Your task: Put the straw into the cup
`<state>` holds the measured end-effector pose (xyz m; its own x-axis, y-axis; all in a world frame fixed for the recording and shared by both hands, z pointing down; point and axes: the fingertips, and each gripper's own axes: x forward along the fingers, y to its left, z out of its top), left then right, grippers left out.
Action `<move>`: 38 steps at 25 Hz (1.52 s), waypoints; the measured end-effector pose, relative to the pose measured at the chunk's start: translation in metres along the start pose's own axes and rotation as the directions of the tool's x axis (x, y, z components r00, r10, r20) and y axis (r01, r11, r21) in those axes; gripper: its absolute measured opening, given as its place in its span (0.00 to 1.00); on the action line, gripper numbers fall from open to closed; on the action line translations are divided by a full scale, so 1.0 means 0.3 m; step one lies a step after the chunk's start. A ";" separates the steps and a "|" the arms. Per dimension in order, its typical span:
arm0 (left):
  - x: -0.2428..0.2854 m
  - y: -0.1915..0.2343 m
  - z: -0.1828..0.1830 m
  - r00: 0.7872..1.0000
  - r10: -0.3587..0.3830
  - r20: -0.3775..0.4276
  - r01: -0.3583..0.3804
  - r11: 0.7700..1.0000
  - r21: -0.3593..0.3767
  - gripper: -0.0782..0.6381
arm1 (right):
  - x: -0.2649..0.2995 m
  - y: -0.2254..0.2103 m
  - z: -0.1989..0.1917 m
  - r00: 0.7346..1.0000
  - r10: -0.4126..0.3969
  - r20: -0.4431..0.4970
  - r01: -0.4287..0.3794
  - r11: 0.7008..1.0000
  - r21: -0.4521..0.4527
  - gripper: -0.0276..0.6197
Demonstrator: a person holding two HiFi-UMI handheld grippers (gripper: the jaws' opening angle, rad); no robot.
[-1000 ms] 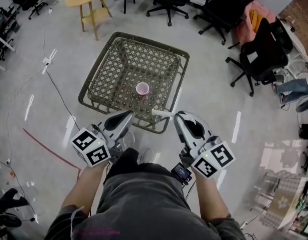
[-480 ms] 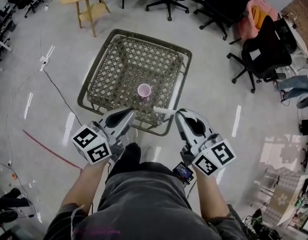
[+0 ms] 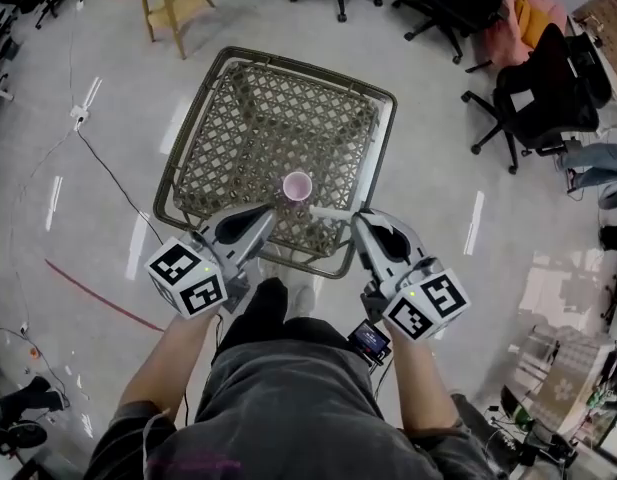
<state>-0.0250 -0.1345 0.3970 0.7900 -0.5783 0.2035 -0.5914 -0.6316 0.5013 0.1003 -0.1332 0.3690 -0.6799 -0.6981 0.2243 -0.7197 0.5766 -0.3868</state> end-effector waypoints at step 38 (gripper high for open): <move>0.107 0.490 -0.256 0.966 0.021 -0.256 -0.045 0.995 -0.090 0.12 | 0.579 -0.255 -0.566 0.920 -0.102 -0.379 0.061 0.991 -0.117 0.12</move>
<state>-0.0741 -0.2063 0.5418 0.7926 -0.4397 0.4223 -0.6095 -0.5561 0.5650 0.0133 -0.2266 0.5894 -0.6056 -0.5399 0.5846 -0.7716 0.5782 -0.2653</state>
